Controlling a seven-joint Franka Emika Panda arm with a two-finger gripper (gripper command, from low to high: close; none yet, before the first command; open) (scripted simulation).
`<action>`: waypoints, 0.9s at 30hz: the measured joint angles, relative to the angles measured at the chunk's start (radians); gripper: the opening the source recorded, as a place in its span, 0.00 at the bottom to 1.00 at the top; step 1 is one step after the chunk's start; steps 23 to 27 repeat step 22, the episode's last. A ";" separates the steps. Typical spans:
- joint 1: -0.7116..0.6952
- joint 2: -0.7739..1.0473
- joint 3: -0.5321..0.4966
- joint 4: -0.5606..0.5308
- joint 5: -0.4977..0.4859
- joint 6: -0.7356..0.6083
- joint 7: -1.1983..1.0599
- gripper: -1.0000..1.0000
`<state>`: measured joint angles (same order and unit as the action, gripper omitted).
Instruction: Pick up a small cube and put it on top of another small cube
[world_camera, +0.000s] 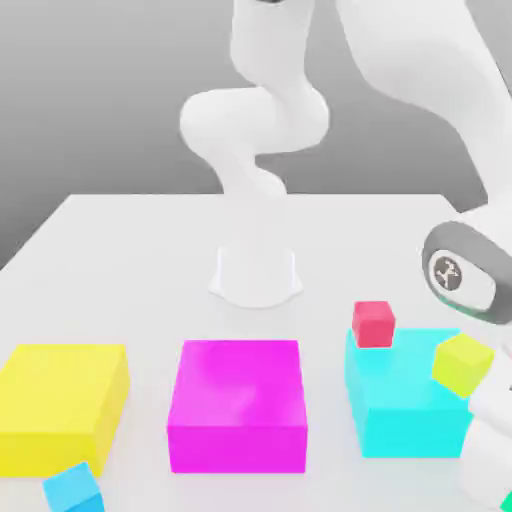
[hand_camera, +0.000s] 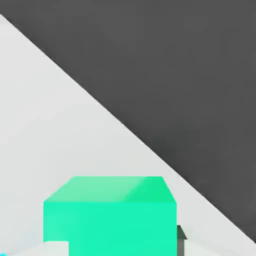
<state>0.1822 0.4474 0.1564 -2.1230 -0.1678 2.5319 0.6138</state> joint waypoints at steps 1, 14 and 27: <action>-0.029 -0.010 -0.015 -0.008 0.009 -0.002 -0.017 0.00; -0.415 -0.163 -0.219 -0.126 0.179 -0.009 -0.280 0.00; -0.484 -0.047 -0.236 -0.134 0.234 0.123 -0.341 1.00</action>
